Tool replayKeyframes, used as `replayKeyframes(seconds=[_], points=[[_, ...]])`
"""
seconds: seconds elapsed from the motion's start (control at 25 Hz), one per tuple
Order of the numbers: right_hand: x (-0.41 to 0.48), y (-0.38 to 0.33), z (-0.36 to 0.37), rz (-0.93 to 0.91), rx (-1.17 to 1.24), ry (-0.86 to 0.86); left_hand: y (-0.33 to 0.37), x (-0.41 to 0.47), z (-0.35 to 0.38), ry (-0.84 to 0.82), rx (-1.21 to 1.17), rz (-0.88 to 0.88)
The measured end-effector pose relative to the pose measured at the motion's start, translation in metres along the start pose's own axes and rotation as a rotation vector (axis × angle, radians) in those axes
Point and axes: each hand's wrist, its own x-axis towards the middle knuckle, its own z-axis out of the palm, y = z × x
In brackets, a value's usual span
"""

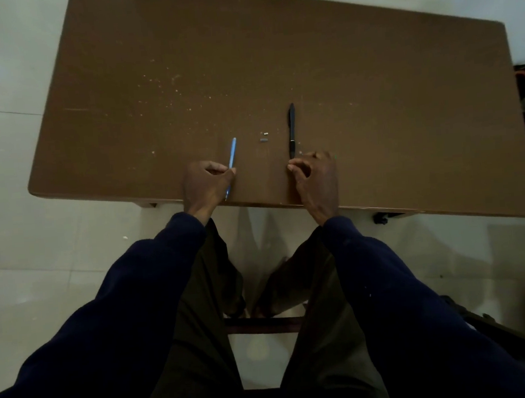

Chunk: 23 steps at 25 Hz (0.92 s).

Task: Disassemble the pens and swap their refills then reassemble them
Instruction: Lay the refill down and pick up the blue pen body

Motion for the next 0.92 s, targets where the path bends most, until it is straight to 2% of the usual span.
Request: replayKeyframes(seconds=[0.16, 0.4, 0.76, 0.92], points=[[0.009, -0.013, -0.001, -0.096, -0.057, -0.085, -0.002, -0.008, -0.007, -0.013, -0.064, 0.018], [0.036, -0.03, 0.0, -0.317, -0.333, -0.302, -0.001, -0.007, -0.014, 0.023, -0.06, 0.052], [0.041, -0.036, 0.008, -0.464, -0.606, -0.351, -0.008, -0.004, -0.011, 0.046, -0.072, 0.054], [0.038, -0.035, 0.008, -0.461, -0.669, -0.39, -0.006, -0.006, -0.009, 0.052, -0.081, 0.05]])
